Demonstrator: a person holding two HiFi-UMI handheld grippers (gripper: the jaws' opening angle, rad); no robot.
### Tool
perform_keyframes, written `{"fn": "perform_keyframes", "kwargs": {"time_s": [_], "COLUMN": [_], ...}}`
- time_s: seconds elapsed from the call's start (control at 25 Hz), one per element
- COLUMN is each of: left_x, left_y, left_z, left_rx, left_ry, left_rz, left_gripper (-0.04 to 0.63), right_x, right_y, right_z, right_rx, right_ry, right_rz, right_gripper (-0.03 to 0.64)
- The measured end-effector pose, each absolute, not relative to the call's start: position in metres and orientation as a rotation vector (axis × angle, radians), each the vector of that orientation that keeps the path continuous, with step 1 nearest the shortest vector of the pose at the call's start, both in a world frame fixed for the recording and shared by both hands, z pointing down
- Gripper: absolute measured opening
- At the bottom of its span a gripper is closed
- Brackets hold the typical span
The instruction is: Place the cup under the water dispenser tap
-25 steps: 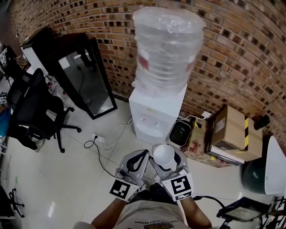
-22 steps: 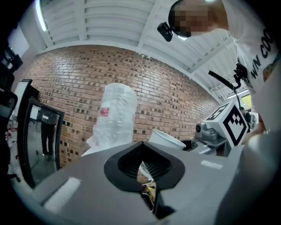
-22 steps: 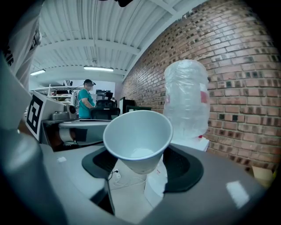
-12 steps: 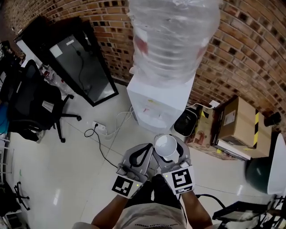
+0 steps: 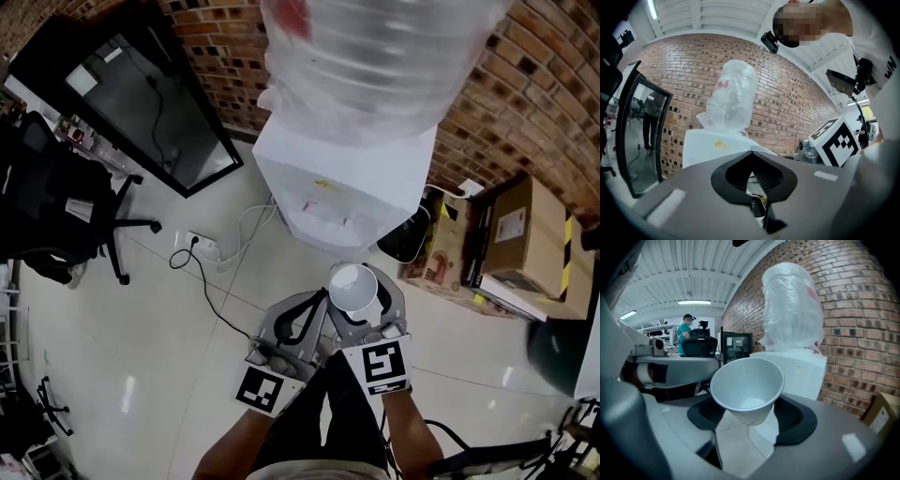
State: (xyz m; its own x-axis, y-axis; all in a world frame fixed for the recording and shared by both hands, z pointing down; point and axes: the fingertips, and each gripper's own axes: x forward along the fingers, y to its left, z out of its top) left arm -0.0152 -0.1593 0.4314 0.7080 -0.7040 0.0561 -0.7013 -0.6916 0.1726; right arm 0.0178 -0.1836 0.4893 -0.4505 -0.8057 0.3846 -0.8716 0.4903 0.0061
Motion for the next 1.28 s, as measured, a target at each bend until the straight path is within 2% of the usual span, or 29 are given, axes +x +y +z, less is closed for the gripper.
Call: {"fn": "perform_keyframes", "kwargs": {"time_s": [0.64, 0.92, 1.28], "left_x": [-0.020, -0.031, -0.037], "left_y": [-0.178, -0.166, -0.169], "left_z": [0.573, 0.613, 0.619], "left_rx": [2.676, 2.629, 2.616], "left_ry": [-1.061, -1.046, -1.056], "left_rz": [0.121, 0.192, 0.190], "left_gripper": [-0.006, -0.006, -0.006], "right_x": [0.037, 0.038, 0.043], "right_y": [-0.254, -0.284, -0.305], "right_z": [0.690, 0.739, 0.771], "right_rx": [1.445, 1.436, 1.470], "right_ry": [-2.258, -2.210, -2.142], "right_rz": [0.339, 0.382, 0.486], "right_gripper": [0.325, 0.325, 0.325]}}
